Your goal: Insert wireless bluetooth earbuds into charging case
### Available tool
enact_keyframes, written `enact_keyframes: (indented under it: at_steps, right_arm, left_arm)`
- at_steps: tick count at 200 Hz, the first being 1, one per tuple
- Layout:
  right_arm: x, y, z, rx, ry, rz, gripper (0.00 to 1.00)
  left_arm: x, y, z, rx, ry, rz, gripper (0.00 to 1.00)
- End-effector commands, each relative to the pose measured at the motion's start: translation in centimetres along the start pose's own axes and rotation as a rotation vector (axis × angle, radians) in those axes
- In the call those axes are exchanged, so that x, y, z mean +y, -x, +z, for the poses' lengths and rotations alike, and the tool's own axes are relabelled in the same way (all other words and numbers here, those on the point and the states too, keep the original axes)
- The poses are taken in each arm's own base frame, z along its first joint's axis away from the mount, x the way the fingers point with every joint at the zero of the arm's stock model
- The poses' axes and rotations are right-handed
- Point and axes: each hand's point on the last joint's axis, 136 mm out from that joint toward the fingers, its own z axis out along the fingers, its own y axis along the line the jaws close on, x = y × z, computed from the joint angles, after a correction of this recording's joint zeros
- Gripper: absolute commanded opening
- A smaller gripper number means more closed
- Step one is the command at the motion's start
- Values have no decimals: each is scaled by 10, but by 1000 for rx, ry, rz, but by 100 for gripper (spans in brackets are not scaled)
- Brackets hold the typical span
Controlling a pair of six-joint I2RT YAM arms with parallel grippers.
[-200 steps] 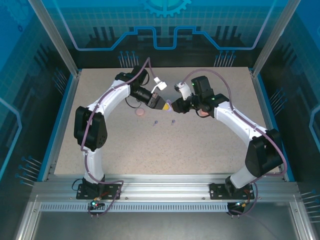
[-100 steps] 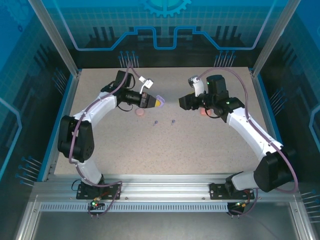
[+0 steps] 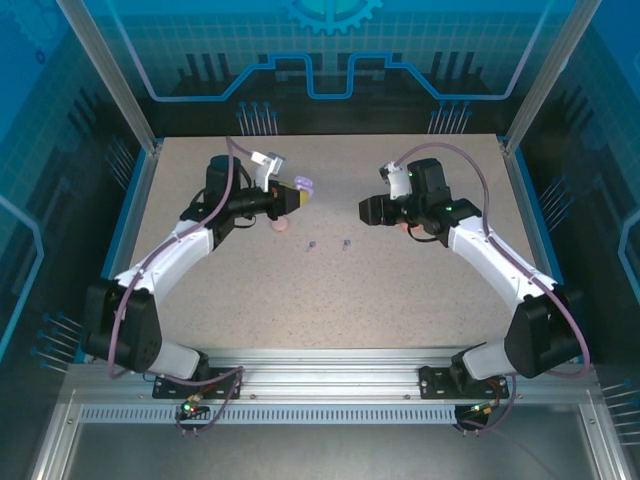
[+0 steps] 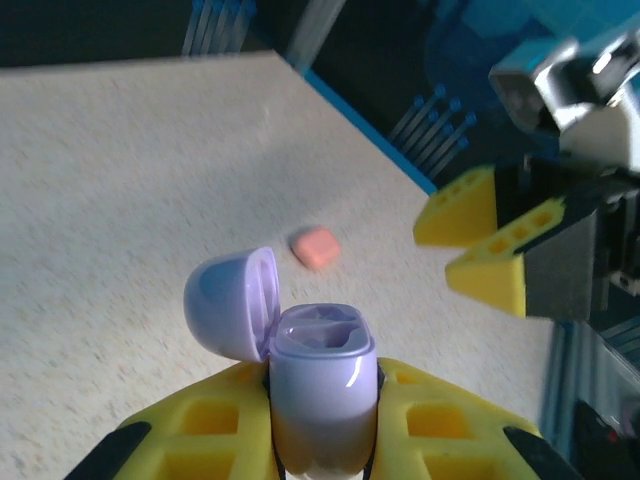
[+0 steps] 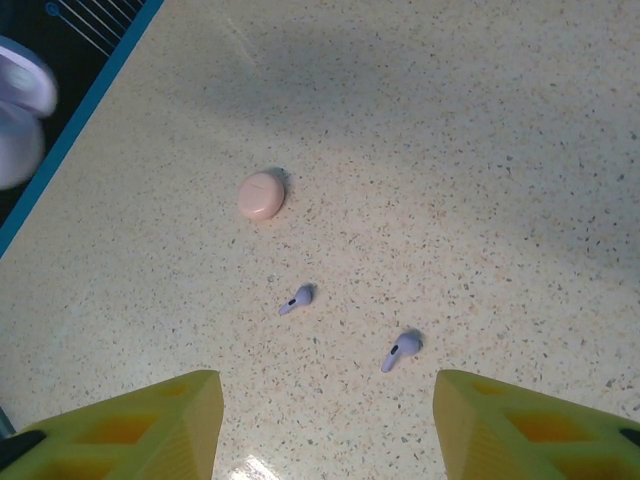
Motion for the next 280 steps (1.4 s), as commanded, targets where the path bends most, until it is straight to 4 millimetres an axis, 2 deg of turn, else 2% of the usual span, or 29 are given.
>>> enact_keyframes:
  at_steps: [1,44,73,104,140,197,280]
  right_arm:
    - [-8,-5,9,18,-33,54,59]
    - [-4,-12,21,80,-89,94,59]
    - [2,-18,34,130,-125,150,59]
    - [16,-29,53,202,-171,199,58]
    - [30,-49,78,283,-267,301,57]
    - [45,-76,117,335,-437,455,56]
    - [41,-92,162,385,-599,532,53]
  left_arm:
    - [1,35,-17,-192,81,84,0]
    - [-4,57,-44,-394,157,178,0]
    - [-7,64,-57,-492,191,225,0]
    - [-9,68,-64,-575,226,244,0]
    - [-7,69,-66,-613,251,224,0]
    - [14,72,-83,-709,352,83,0]
    - [8,71,-91,-727,354,82,0]
